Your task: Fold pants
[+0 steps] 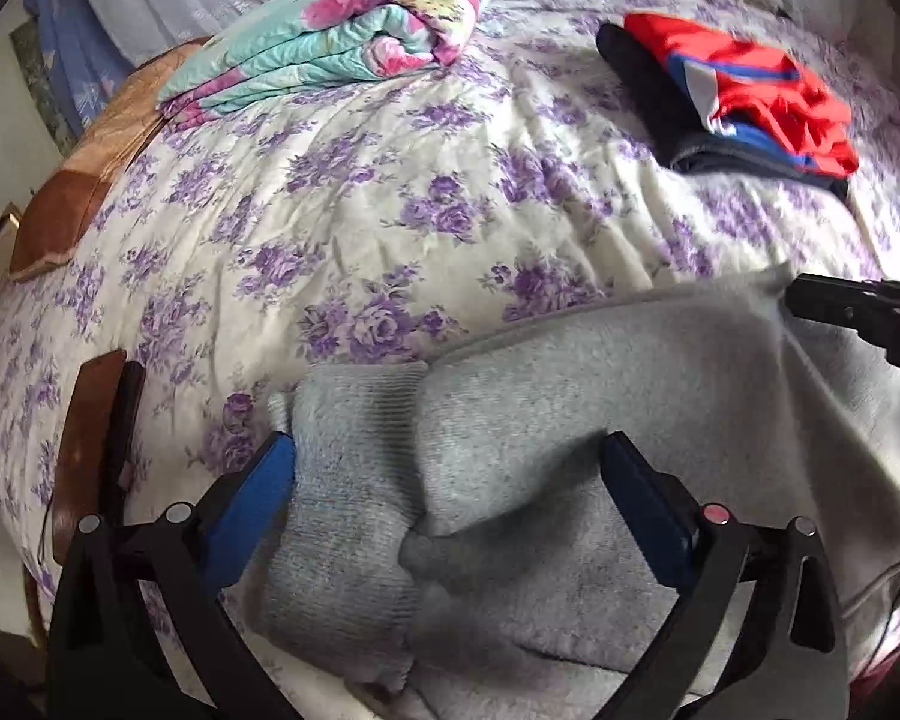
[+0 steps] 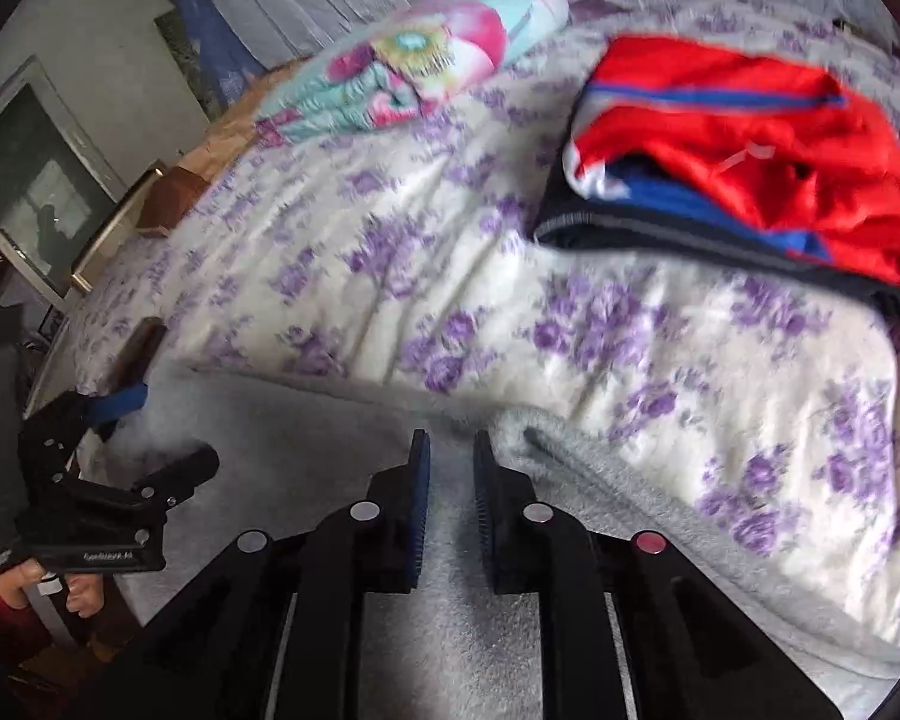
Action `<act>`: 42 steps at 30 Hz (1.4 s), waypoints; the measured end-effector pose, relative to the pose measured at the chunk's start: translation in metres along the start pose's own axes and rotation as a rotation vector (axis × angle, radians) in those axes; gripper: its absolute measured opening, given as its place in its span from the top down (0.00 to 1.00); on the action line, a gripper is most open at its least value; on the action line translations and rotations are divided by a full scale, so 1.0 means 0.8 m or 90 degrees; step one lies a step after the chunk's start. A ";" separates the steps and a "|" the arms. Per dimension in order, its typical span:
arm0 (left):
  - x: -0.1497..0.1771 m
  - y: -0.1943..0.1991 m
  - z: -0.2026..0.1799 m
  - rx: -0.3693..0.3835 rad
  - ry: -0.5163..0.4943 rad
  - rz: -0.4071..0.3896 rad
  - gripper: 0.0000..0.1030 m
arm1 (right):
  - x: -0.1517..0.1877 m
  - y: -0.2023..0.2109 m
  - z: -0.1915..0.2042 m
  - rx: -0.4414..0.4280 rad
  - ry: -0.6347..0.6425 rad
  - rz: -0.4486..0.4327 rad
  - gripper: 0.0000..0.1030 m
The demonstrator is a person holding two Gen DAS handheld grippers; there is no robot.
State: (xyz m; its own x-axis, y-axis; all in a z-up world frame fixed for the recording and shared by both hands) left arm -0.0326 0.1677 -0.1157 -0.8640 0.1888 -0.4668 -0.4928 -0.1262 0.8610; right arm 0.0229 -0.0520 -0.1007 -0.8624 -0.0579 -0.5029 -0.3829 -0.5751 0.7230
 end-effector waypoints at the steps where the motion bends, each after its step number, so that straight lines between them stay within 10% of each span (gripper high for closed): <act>1: 0.005 0.016 0.012 0.034 0.032 -0.026 0.05 | 0.002 0.020 0.002 -0.004 0.012 -0.016 0.79; 5: 0.029 0.035 0.028 0.107 0.075 -0.049 0.05 | 0.036 0.039 -0.028 0.032 0.001 0.002 0.54; 8: 0.044 -0.026 -0.001 0.035 -0.015 0.055 0.04 | 0.061 0.005 -0.069 0.035 -0.047 0.015 0.57; 12: 0.028 -0.014 -0.019 -0.014 -0.075 0.050 0.05 | 0.048 0.048 -0.062 0.034 -0.059 -0.007 0.59; 19: -0.008 0.081 -0.022 0.084 -0.062 -0.150 0.05 | 0.117 0.251 -0.166 0.131 -0.233 -0.238 0.49; 25: 0.012 -0.011 -0.104 0.153 -0.141 0.017 0.05 | 0.238 0.336 -0.282 0.232 -0.498 -0.302 0.49; 33: 0.018 -0.027 -0.116 0.138 -0.168 0.009 0.04 | 0.263 0.273 -0.359 0.116 -0.681 -0.316 0.40; 38: 0.023 -0.013 -0.110 0.132 -0.155 0.019 0.04 | 0.259 0.262 -0.373 0.095 -0.693 -0.329 0.43; 39: 0.023 -0.010 -0.106 0.131 -0.148 0.018 0.04 | 0.258 0.263 -0.371 0.094 -0.682 -0.326 0.64; 42: 0.020 0.006 -0.086 0.147 -0.100 0.004 0.04 | 0.237 0.275 -0.346 0.134 -0.614 -0.333 0.75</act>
Point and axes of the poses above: each gripper's, at about its wrist camera, not at the fingertips, and y roughly against the way its jaws point, z to its left, x to its underside, the point moved 1 cm from there along -y, roughly the way its jaws point, and after that the axes turned 15 degrees about -y, right-handed, at the moved point
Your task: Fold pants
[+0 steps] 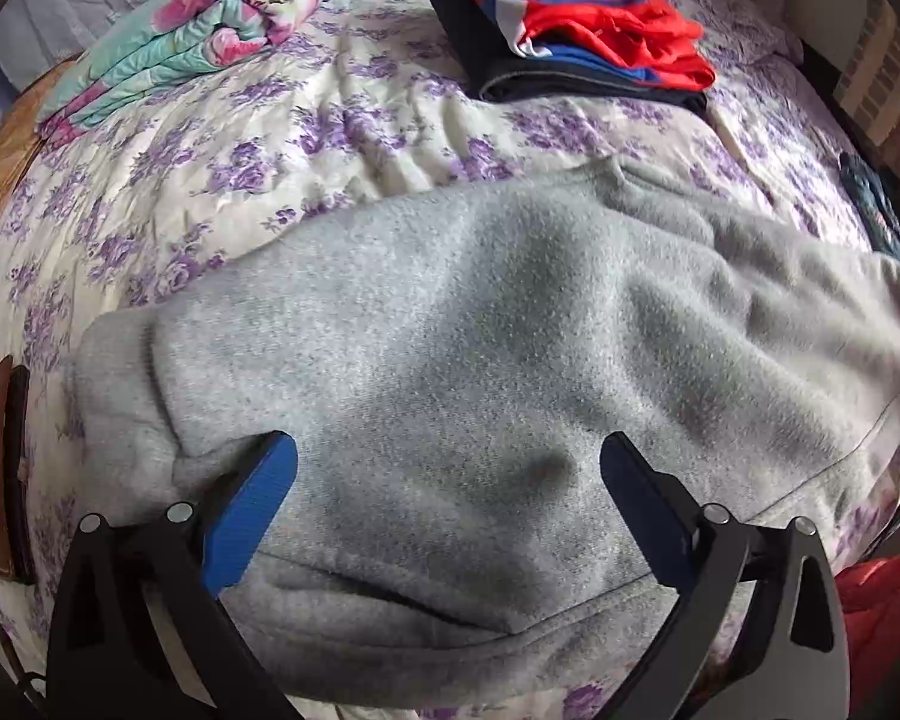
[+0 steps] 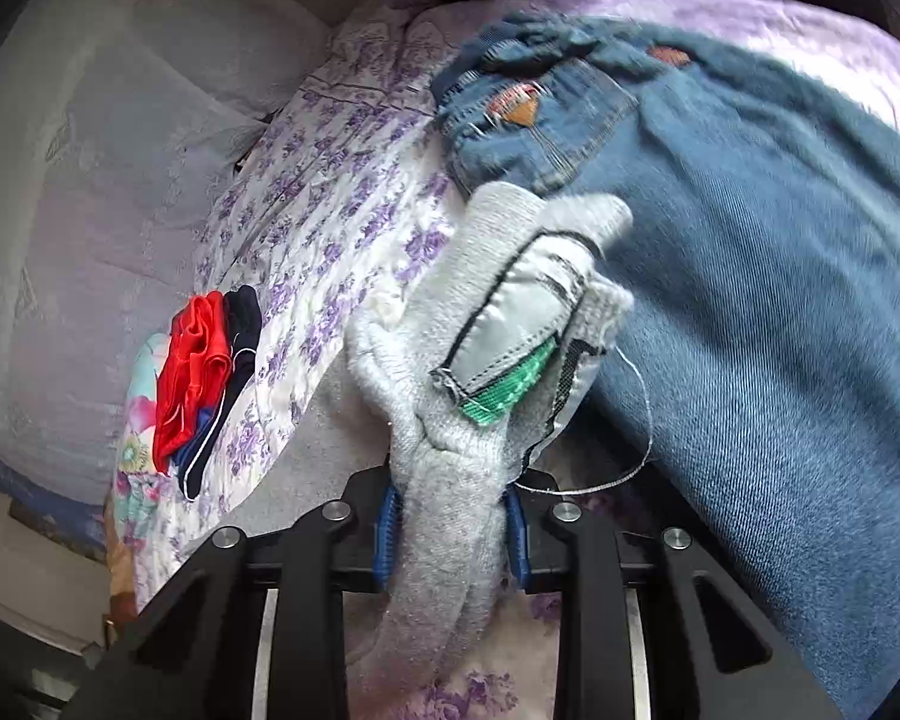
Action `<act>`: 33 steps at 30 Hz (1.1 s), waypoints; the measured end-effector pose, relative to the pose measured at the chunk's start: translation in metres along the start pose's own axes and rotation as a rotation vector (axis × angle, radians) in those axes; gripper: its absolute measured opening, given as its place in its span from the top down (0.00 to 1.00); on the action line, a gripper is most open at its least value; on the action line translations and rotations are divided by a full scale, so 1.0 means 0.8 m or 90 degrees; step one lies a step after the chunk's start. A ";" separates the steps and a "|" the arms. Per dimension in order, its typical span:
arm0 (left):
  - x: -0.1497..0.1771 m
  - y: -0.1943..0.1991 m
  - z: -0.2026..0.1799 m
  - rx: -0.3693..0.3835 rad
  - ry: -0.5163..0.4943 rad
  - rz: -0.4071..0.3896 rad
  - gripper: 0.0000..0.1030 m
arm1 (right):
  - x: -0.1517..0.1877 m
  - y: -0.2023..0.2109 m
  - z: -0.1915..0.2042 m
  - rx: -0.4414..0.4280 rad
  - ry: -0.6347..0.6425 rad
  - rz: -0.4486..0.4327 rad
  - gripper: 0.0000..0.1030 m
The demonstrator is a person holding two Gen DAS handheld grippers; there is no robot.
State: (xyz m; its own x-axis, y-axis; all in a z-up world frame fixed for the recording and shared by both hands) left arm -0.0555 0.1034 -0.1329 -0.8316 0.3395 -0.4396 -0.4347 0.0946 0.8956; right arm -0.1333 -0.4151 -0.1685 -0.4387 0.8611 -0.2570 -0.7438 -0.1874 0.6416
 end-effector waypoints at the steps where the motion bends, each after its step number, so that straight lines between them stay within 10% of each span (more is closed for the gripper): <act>1: -0.001 0.008 0.008 0.001 0.020 -0.011 0.04 | 0.002 0.009 0.019 0.006 0.041 -0.016 0.75; 9: 0.008 0.057 0.071 0.049 0.165 -0.082 0.05 | 0.131 0.039 0.239 -0.051 0.573 -0.071 0.73; 12: 0.021 0.067 0.088 0.057 0.193 -0.096 0.05 | 0.242 -0.012 0.261 -0.037 0.809 0.068 0.36; 14: 0.031 0.068 0.096 0.053 0.201 -0.089 0.05 | 0.303 -0.040 0.248 -0.034 0.904 0.192 0.38; 21: 0.075 0.066 0.125 0.053 0.254 -0.062 0.05 | 0.210 0.014 0.274 -0.113 0.649 0.151 0.37; 26: 0.090 0.059 0.141 0.075 0.309 -0.056 0.05 | 0.209 -0.048 0.291 0.027 0.616 0.062 0.37; 29: 0.089 0.052 0.138 0.090 0.311 -0.043 0.05 | 0.257 -0.125 0.259 0.119 0.623 0.166 0.32; 33: 0.092 0.034 0.130 0.113 0.314 -0.004 0.05 | 0.244 -0.113 0.259 0.083 0.601 0.169 0.37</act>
Point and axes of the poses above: each gripper's, at about its wrist camera, not at the fingertips, and y roughly against the way its jaws point, z to its left, x to its underside, the point moved 1 cm from there along -y, roughly the way its jaws point, and after that the axes turned 15 degrees about -y, right-handed, at the moved point
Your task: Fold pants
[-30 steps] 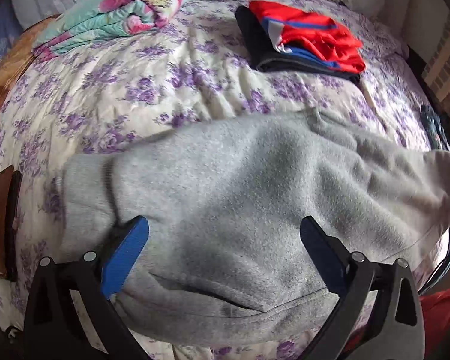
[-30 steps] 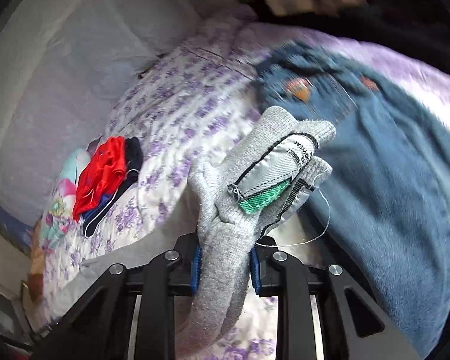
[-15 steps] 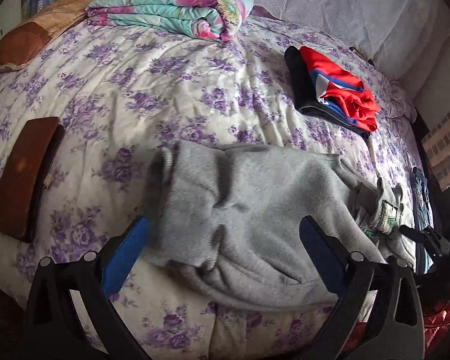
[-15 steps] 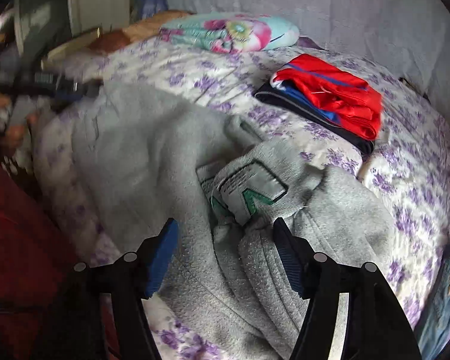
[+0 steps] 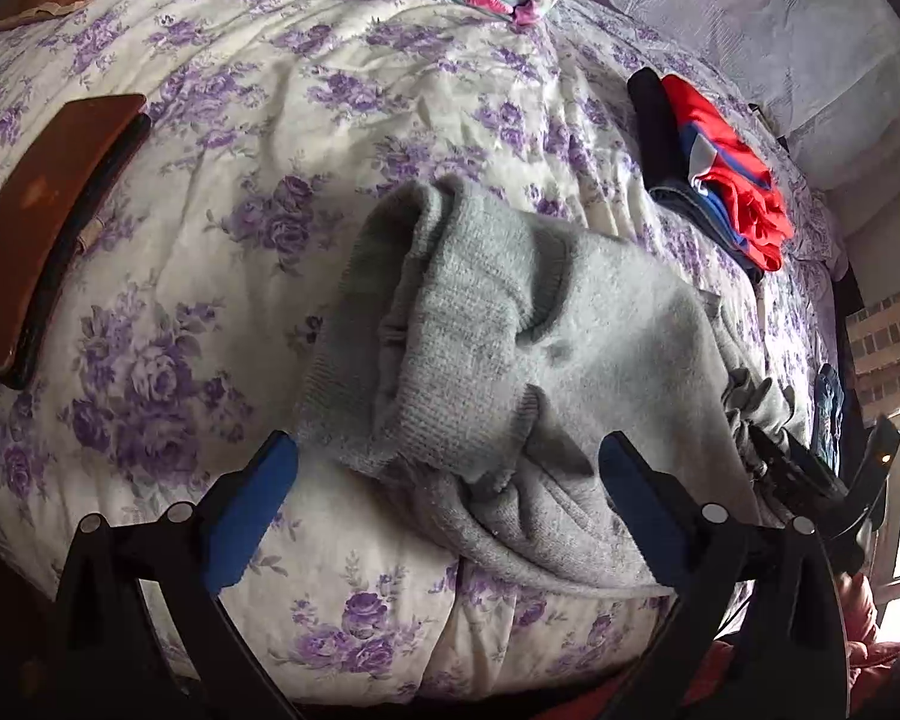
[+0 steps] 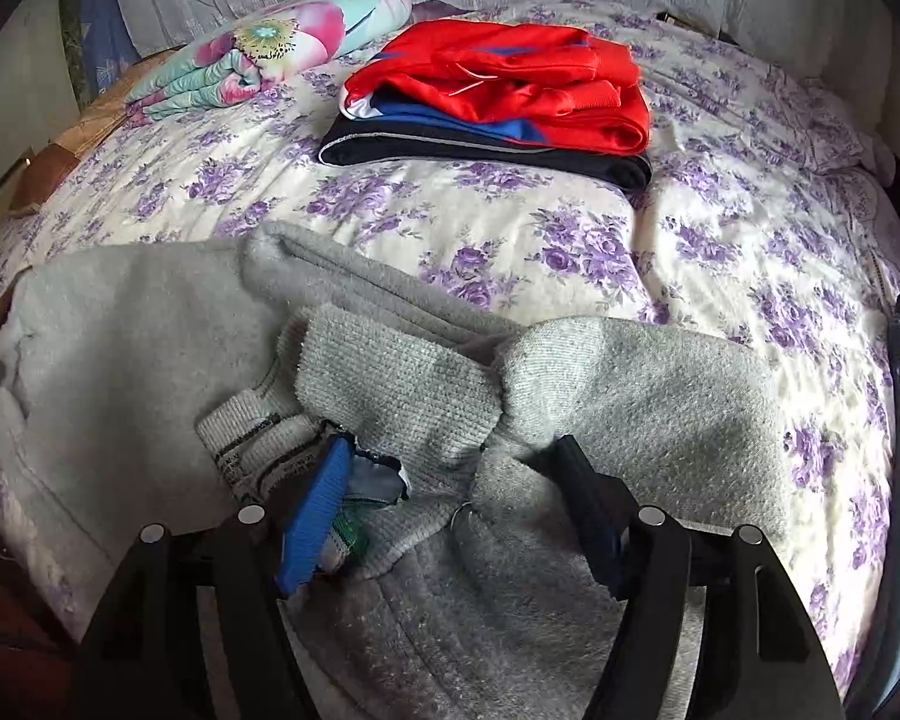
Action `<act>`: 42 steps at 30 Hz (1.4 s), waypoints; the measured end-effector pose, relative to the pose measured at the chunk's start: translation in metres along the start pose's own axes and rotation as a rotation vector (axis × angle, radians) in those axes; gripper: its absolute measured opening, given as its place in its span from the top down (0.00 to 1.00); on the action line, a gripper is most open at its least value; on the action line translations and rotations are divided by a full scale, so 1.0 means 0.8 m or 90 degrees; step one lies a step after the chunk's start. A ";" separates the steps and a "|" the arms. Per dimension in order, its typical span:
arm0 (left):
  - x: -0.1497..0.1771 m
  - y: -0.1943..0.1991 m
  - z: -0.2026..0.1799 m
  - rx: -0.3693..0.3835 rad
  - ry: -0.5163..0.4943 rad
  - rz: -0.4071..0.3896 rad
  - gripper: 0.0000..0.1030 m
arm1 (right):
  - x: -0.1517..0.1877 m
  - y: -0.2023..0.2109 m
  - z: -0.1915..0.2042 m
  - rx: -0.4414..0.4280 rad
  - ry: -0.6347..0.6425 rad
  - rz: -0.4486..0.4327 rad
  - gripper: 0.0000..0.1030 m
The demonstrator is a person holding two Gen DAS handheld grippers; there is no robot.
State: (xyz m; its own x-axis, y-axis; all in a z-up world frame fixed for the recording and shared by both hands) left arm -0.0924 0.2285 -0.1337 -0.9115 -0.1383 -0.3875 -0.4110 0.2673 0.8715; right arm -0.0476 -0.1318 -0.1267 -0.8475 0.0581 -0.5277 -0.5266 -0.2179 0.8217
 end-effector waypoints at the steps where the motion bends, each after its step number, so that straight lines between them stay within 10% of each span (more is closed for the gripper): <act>1: 0.003 -0.002 0.002 0.006 0.007 0.002 0.05 | -0.007 0.018 -0.004 -0.022 -0.010 -0.021 0.40; 5: 0.008 -0.003 0.010 0.026 0.038 -0.010 0.05 | -0.014 0.067 -0.011 -0.033 -0.008 -0.127 0.40; 8: 0.007 -0.011 0.014 0.026 0.044 -0.025 0.05 | 0.008 -0.015 -0.024 -0.029 -0.026 0.062 0.22; 15: -0.016 -0.016 0.025 0.054 0.063 -0.099 0.07 | 0.014 -0.015 -0.026 -0.058 -0.033 0.035 0.18; 21: -0.015 0.006 0.030 0.031 0.061 -0.131 0.59 | 0.003 0.017 -0.027 -0.057 -0.042 -0.001 0.24; 25: -0.024 0.021 0.004 -0.008 -0.006 -0.138 0.64 | 0.003 0.073 -0.018 -0.062 0.010 -0.115 0.24; 28: -0.031 0.028 -0.005 -0.009 -0.013 -0.146 0.65 | 0.022 0.005 -0.018 -0.008 0.060 0.053 0.20; 31: -0.036 0.028 -0.009 -0.016 0.003 -0.142 0.70 | 0.019 0.001 -0.042 -0.063 -0.022 0.046 0.16; 36: -0.061 0.080 -0.097 -0.007 -0.122 -0.217 0.77 | 0.004 0.045 -0.080 -0.076 -0.079 -0.016 0.15; 42: -0.090 0.060 -0.280 0.146 -0.328 -0.224 0.80 | 0.009 0.056 -0.172 -0.110 -0.256 -0.018 0.15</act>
Point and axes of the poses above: each gripper's, at about its wrist camera, not at the fingertips, and y roughly against the way its jaws point, z to its left, x to its underside, the point moved 1 cm from there along -y, roughly the way its jaws point, and after that the axes turned 15 degrees about -y, right-handed, at the moved point
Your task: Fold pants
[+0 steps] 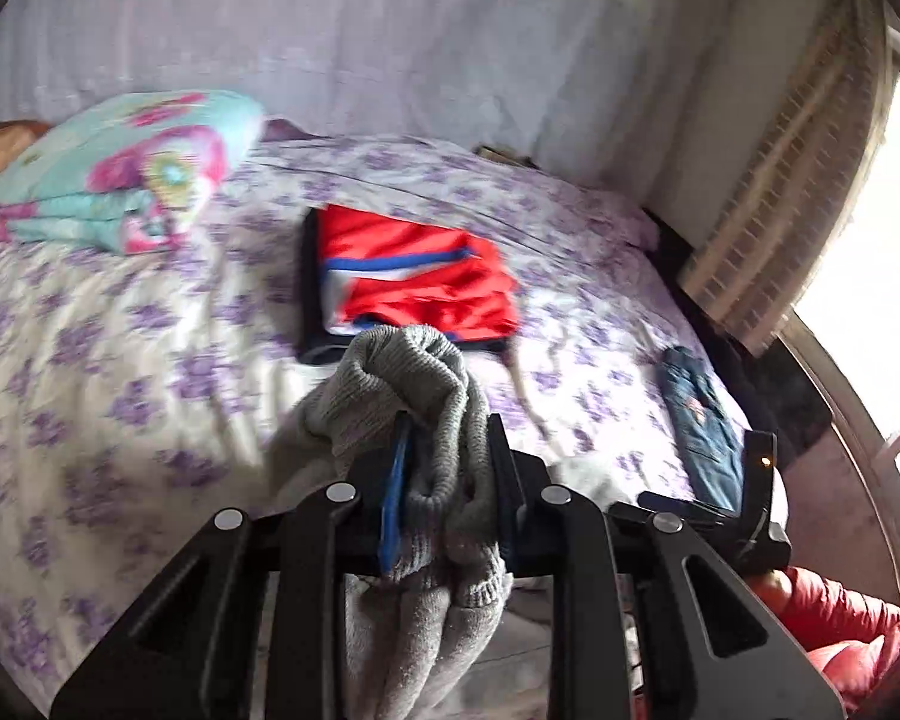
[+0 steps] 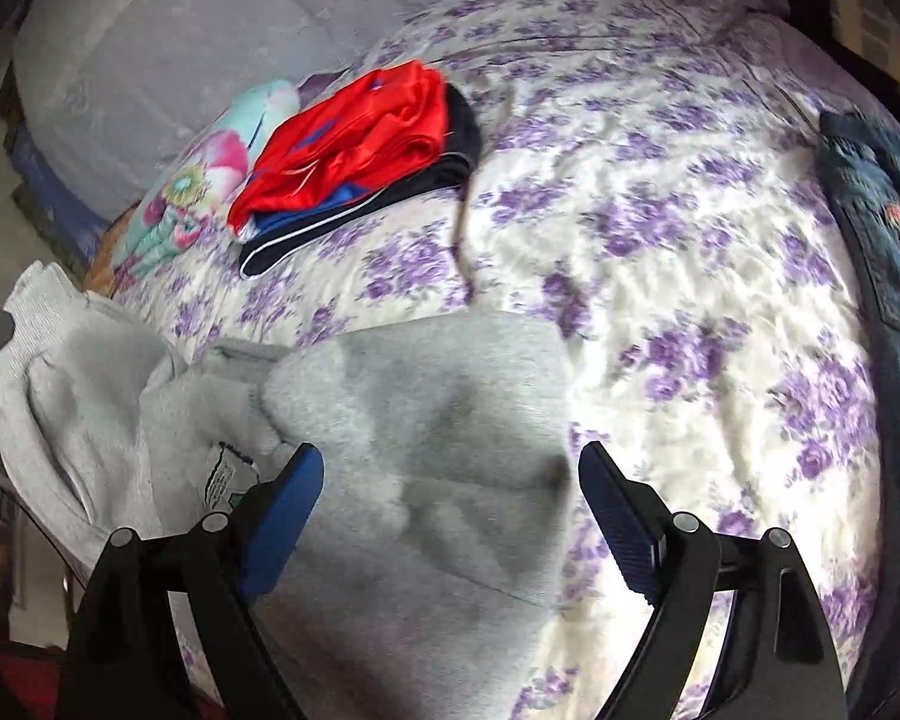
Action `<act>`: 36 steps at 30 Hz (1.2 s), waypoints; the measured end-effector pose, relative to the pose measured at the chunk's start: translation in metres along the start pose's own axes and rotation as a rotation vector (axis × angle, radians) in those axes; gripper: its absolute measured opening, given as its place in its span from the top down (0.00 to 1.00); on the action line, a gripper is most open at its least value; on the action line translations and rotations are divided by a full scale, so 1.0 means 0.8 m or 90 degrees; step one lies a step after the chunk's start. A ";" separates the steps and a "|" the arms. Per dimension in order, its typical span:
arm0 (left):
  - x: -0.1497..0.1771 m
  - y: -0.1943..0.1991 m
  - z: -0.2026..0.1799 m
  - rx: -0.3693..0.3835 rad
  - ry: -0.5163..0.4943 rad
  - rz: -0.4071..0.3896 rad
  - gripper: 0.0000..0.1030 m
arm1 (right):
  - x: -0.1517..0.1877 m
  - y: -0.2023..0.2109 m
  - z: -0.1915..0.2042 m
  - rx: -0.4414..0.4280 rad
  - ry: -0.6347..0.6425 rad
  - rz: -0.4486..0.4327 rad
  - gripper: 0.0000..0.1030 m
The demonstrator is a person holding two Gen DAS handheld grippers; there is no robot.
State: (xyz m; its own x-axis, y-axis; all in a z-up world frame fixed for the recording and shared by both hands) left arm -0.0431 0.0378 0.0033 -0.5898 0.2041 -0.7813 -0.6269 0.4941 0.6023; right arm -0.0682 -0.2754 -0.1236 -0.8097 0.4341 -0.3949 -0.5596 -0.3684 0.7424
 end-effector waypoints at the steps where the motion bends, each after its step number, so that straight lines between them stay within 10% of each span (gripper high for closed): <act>1: -0.006 -0.022 -0.023 0.044 -0.018 0.007 0.83 | -0.003 0.004 -0.012 -0.013 -0.027 -0.002 0.15; 4: -0.014 -0.089 -0.107 0.204 -0.090 0.052 0.96 | -0.009 0.020 -0.043 -0.072 -0.106 0.004 0.15; 8: -0.002 -0.130 -0.148 0.258 -0.125 0.130 0.94 | -0.014 0.034 -0.071 -0.145 -0.183 0.023 0.15; 12: -0.011 -0.085 -0.085 0.189 -0.044 0.073 0.39 | -0.014 0.032 -0.044 -0.198 -0.149 0.039 0.15; 18: 0.024 -0.026 0.027 0.073 0.091 0.067 0.36 | -0.017 -0.015 0.042 -0.280 -0.112 0.108 0.15; 22: 0.078 -0.027 0.087 0.030 0.206 0.122 0.36 | -0.001 -0.050 0.103 -0.208 -0.016 0.156 0.17; 26: 0.108 -0.032 0.109 0.047 0.282 0.135 0.36 | 0.007 -0.032 0.135 -0.185 0.087 0.106 0.82; 32: 0.059 -0.011 0.078 0.036 0.171 0.076 0.34 | -0.009 0.069 0.158 -0.217 0.135 0.005 0.83; 36: 0.024 -0.023 0.021 0.073 0.038 0.063 0.20 | -0.025 0.094 0.062 -0.130 0.018 -0.035 0.83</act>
State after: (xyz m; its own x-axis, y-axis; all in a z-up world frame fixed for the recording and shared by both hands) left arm -0.0343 0.0464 -0.0253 -0.6771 0.2084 -0.7058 -0.5040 0.5676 0.6510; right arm -0.0854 -0.2709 -0.0327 -0.7796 0.4359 -0.4496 -0.6254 -0.5045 0.5953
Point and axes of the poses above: each gripper's, at about its wrist camera, not at the fingertips, and y roughly against the way its jaws point, z to its left, x to its underside, the point moved 1 cm from there along -y, roughly the way its jaws point, and after that the axes turned 15 degrees about -y, right-handed, at the moved point
